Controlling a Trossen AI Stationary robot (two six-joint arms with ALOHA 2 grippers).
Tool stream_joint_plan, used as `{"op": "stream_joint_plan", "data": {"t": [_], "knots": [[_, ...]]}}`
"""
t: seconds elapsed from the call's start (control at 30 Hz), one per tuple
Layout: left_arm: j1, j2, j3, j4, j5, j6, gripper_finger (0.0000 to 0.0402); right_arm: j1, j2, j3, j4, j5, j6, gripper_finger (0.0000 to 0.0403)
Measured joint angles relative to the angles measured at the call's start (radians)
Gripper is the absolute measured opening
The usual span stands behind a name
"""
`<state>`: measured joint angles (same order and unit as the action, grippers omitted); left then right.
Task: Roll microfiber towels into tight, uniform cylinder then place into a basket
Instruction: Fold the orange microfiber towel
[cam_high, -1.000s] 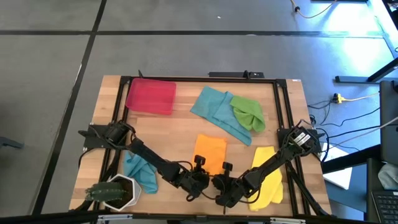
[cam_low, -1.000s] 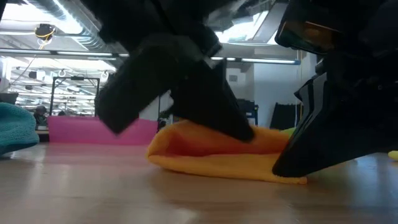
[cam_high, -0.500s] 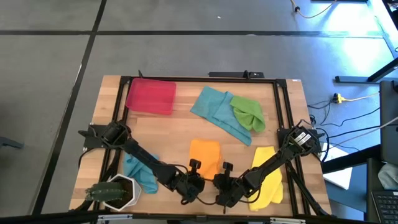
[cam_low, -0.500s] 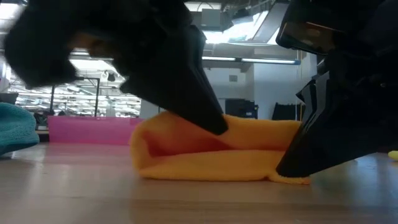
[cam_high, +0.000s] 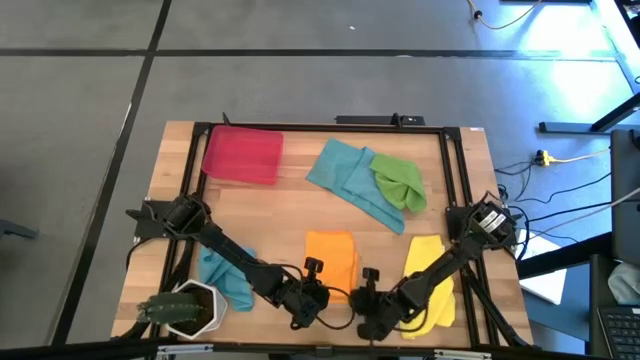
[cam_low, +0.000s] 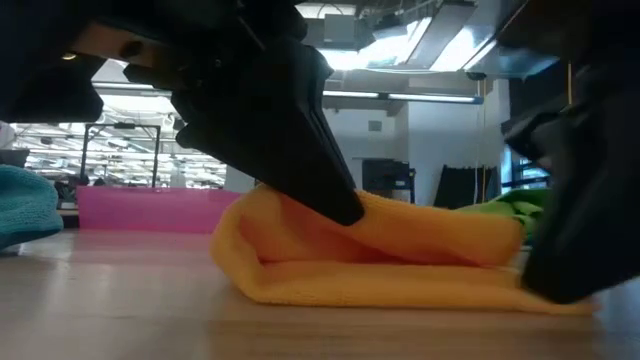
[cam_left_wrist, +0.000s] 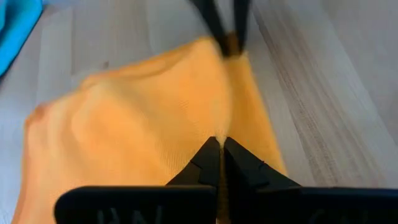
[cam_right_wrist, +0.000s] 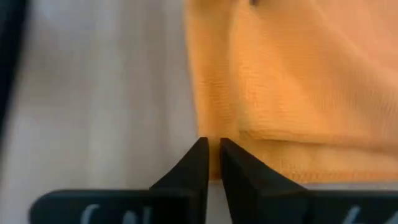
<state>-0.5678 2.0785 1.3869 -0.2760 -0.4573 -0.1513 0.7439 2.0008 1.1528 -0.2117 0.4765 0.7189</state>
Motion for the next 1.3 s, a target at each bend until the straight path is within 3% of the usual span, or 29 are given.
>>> {"op": "stream_joint_plan", "data": {"t": [0.47,0.77,1.2,1.3], "knots": [[0.005,0.000,0.000,0.091,0.026,0.005,0.0031,0.018,-0.031,0.033,-0.006,0.069,-0.043,0.0149],[0.007,0.001,0.000,0.091,0.026,0.005,0.0052,0.022,-0.031,0.035,0.001,0.179,-0.163,0.0172],[0.007,0.001,0.000,0.090,0.028,0.005,0.0053,0.030,-0.031,0.036,-0.005,0.232,-0.283,0.0174],[0.007,0.001,0.000,0.095,0.076,0.005,0.0053,0.032,-0.031,0.037,0.003,0.238,-0.280,0.0174]]}}
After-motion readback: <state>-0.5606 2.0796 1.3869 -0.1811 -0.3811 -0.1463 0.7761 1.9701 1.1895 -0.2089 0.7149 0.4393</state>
